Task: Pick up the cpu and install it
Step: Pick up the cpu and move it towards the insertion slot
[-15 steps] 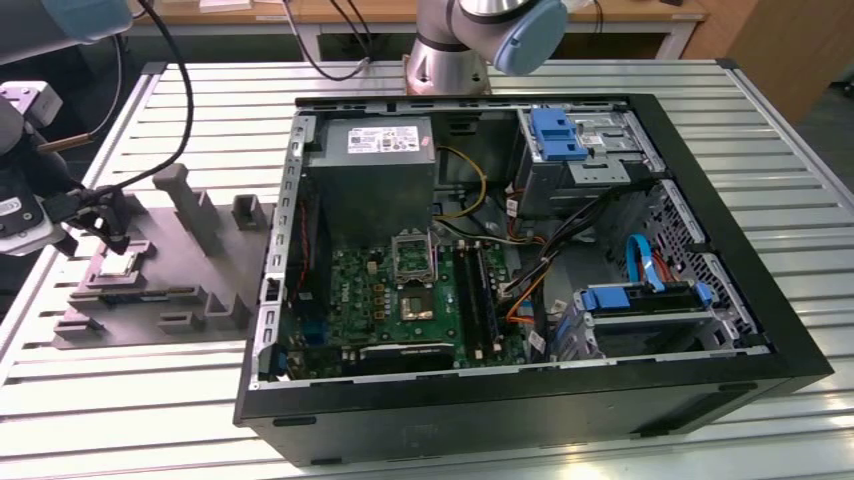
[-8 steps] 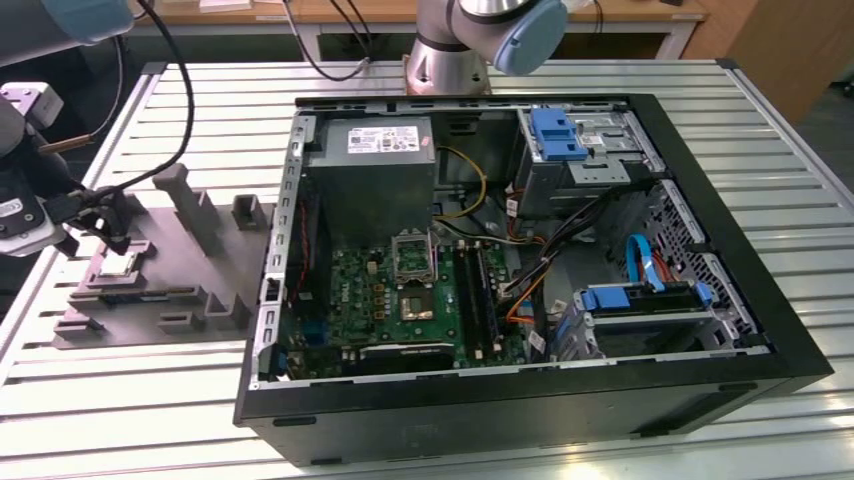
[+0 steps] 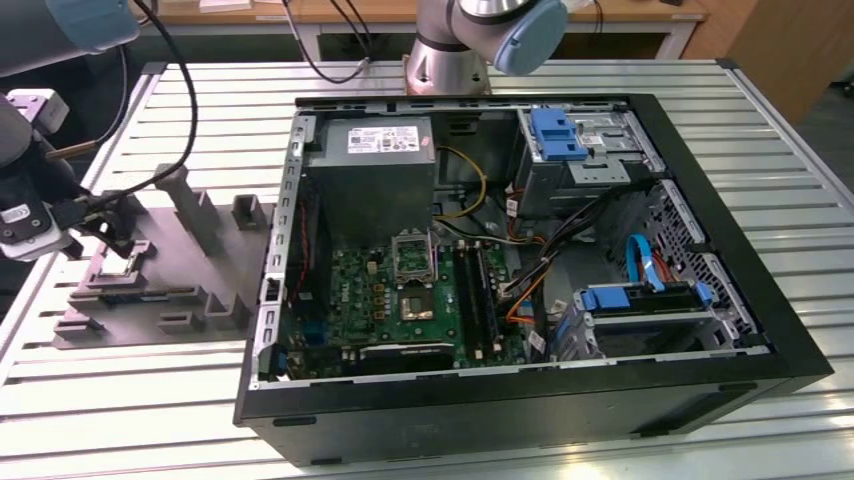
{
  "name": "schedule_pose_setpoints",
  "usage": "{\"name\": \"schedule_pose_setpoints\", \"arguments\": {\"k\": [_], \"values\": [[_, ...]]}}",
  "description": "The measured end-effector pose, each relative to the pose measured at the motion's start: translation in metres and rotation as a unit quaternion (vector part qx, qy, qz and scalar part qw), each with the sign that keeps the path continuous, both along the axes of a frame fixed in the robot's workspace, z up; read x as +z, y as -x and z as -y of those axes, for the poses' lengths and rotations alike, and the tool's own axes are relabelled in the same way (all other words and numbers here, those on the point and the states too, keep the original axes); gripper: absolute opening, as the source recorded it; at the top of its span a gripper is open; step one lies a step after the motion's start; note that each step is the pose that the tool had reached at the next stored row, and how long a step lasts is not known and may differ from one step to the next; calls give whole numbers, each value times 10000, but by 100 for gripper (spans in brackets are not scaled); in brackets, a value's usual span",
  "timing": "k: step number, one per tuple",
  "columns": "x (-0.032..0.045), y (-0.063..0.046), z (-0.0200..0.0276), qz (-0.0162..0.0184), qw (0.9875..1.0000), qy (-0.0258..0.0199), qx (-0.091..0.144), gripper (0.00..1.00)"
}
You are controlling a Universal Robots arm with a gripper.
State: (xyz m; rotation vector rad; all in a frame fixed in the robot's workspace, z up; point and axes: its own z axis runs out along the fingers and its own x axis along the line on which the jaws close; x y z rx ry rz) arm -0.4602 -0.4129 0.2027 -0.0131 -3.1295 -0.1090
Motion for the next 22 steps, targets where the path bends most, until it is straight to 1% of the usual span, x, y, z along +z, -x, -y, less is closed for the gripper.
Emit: {"name": "schedule_pose_setpoints", "arguments": {"k": [11, 22], "values": [[-131, -4, 0, -9, 10000, 0, -1, 62], [-189, -7, -7, -23, 10000, 1, -1, 62]]}}
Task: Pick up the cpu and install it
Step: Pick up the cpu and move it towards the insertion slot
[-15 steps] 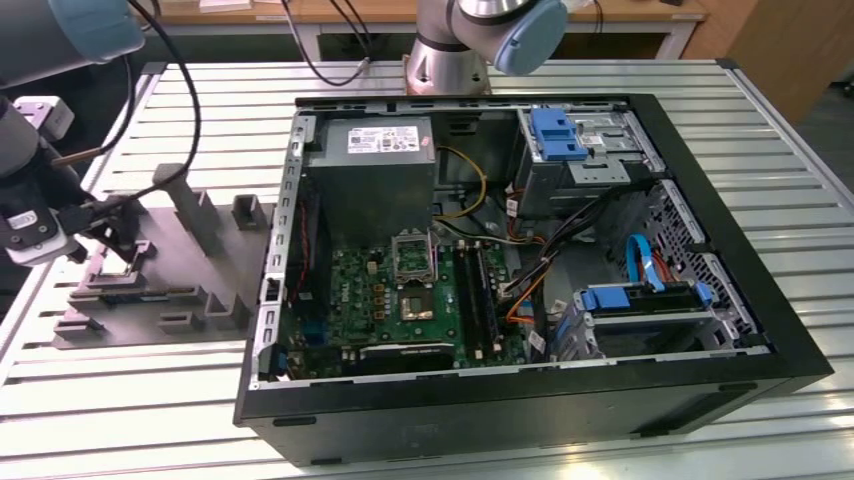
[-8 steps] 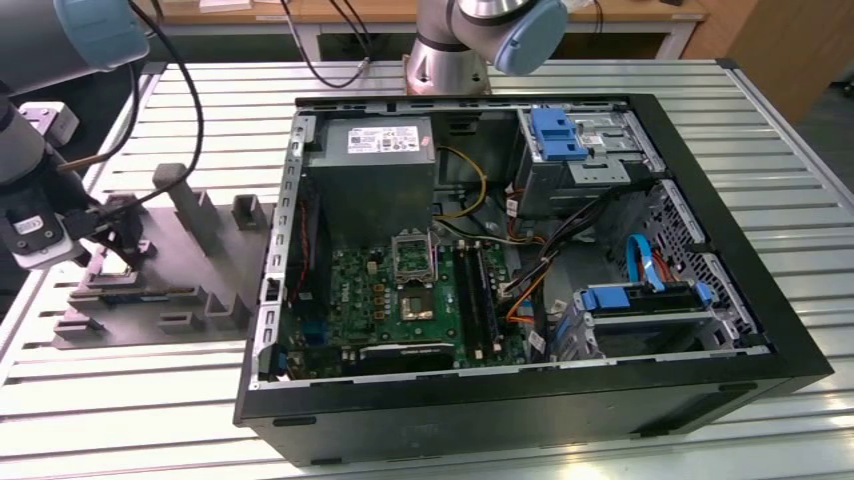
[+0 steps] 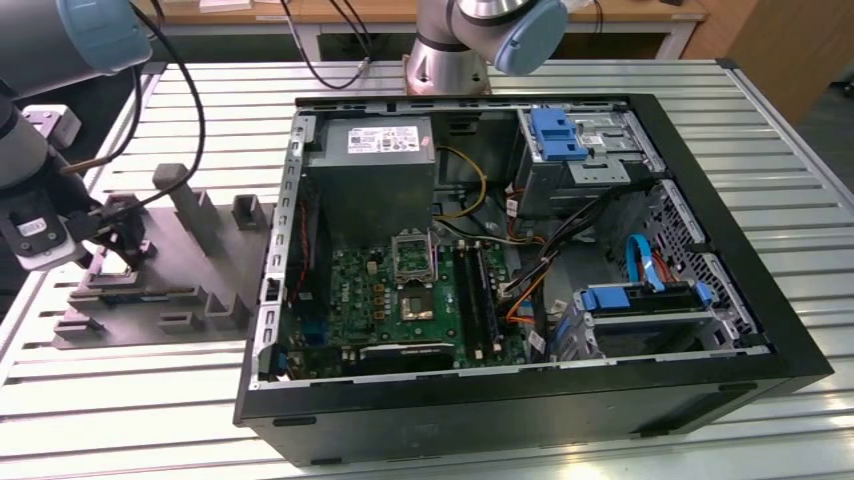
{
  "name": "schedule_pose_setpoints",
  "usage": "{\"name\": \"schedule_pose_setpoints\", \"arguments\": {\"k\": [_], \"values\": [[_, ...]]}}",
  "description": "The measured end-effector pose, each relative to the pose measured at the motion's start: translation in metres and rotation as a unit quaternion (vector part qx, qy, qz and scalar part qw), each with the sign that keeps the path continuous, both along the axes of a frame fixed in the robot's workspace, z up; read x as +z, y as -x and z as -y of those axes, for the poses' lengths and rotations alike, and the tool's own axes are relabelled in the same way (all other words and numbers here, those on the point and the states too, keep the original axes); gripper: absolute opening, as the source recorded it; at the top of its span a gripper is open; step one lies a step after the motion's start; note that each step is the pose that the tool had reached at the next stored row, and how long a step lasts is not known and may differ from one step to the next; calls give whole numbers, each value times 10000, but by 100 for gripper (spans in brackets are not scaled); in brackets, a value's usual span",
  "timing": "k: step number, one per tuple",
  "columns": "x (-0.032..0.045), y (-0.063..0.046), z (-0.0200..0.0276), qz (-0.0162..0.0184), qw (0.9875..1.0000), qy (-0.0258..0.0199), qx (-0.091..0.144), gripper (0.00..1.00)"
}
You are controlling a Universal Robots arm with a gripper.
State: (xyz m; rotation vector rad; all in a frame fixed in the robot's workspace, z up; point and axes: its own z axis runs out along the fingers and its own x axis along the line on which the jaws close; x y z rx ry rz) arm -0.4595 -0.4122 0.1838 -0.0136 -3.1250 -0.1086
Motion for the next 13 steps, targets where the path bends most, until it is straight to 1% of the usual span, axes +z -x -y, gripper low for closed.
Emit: {"name": "schedule_pose_setpoints", "arguments": {"k": [7, 13], "values": [[-6, 0, -1, 0, 10000, -1, 0, 62], [8, 0, -2, 0, 10000, -1, 0, 62]]}}
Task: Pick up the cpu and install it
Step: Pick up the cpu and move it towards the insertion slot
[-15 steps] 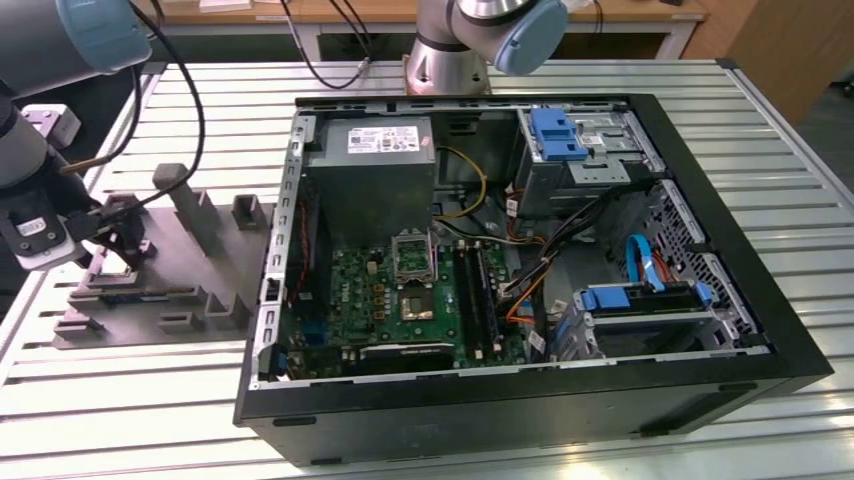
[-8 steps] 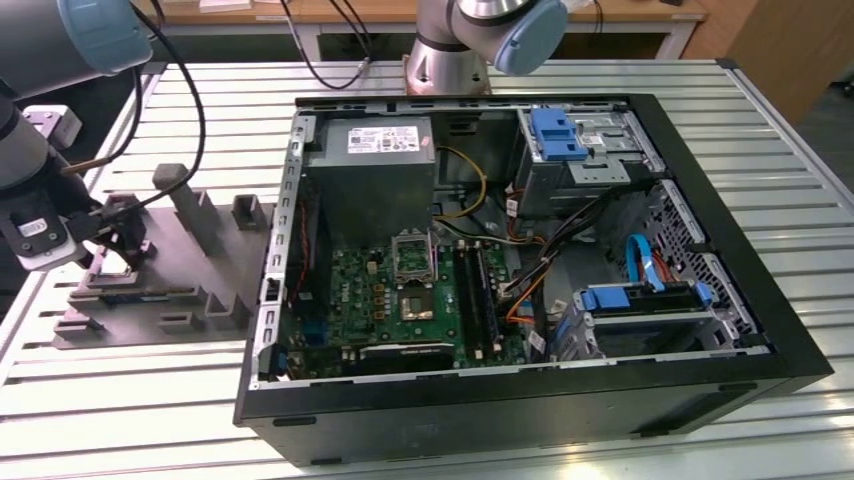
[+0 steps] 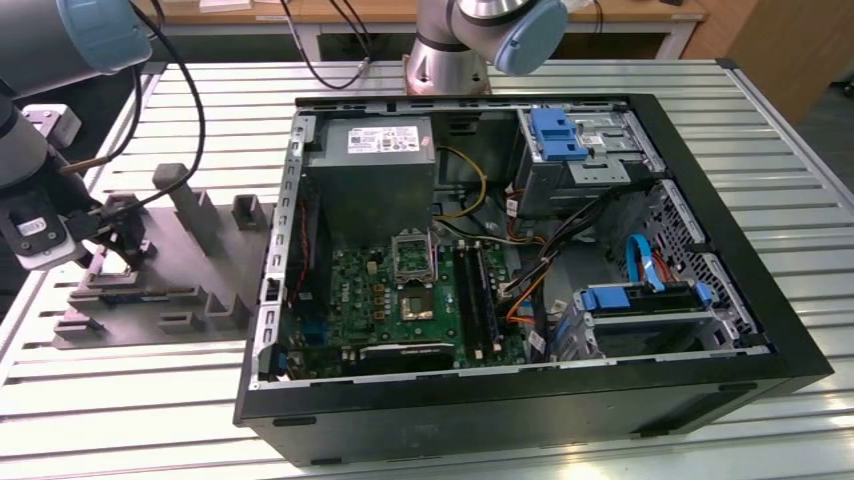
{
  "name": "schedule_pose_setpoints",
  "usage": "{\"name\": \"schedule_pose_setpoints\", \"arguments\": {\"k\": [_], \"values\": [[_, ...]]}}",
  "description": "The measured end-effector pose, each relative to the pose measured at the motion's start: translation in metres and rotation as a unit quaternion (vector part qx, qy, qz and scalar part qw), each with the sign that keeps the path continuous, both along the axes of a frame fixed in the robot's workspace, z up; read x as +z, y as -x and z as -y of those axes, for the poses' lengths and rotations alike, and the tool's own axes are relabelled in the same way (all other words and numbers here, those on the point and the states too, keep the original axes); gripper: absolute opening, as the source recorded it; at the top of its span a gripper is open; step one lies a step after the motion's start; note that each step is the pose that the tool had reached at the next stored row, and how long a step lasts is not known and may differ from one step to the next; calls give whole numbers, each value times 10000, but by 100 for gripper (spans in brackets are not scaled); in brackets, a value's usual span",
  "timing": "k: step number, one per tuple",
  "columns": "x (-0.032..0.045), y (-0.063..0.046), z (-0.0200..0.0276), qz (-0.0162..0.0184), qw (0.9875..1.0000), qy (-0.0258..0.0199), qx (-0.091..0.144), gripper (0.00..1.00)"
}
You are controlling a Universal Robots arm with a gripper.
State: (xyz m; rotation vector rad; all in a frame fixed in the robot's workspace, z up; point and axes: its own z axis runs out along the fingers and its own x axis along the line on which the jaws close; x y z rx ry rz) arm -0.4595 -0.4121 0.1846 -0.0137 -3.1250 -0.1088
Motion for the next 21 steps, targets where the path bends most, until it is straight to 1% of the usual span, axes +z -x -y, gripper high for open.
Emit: {"name": "schedule_pose_setpoints", "arguments": {"k": [7, 13, 16, 21], "values": [[10, -12, 0, -2, 10000, 1, 0, 62], [3, -26, 1, 2, 10000, 6, 0, 62], [-11, -26, 1, 4, 10000, 15, 1, 62], [-37, -25, 1, 5, 10000, 43, 0, 62]]}}
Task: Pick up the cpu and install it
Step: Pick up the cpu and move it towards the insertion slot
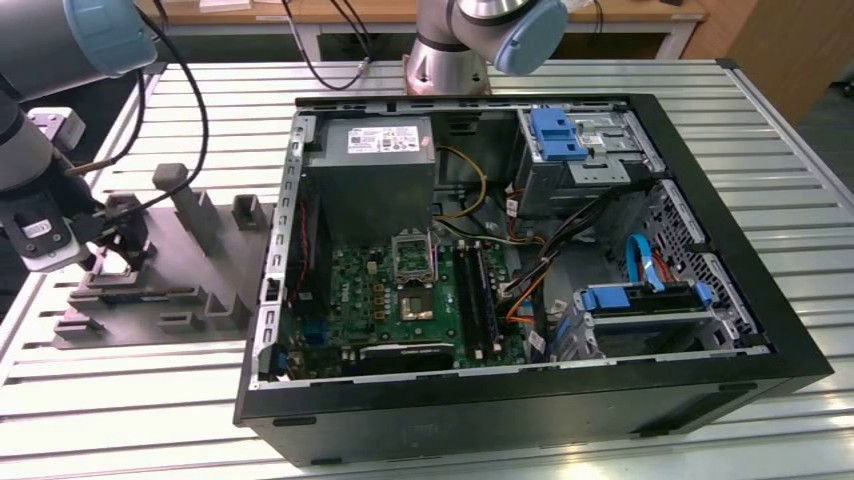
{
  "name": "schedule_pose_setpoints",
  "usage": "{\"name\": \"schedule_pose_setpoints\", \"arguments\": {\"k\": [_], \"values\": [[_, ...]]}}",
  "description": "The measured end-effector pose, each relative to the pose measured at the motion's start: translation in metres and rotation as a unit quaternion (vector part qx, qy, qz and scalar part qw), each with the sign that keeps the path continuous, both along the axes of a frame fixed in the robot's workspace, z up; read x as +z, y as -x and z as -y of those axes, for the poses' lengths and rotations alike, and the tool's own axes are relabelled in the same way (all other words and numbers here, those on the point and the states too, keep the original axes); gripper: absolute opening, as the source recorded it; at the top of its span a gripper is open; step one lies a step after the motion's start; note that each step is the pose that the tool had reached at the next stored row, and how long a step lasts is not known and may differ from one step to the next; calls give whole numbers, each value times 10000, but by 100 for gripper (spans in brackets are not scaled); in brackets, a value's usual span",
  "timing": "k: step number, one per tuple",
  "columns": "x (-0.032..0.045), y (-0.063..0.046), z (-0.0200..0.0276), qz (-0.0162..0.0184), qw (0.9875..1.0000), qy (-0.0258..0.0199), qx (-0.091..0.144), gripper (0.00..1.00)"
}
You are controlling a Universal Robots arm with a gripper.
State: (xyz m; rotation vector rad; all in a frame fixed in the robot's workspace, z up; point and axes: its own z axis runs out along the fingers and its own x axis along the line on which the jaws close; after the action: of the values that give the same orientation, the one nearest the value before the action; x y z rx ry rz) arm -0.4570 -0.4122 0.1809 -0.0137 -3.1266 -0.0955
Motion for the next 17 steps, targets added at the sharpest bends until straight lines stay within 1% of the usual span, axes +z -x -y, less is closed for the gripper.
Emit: {"name": "schedule_pose_setpoints", "arguments": {"k": [4, 17], "values": [[-17, 0, 0, 3, 10000, 3, 0, 62], [-22, -3, -1, 4, 10000, 2, -1, 61]]}}
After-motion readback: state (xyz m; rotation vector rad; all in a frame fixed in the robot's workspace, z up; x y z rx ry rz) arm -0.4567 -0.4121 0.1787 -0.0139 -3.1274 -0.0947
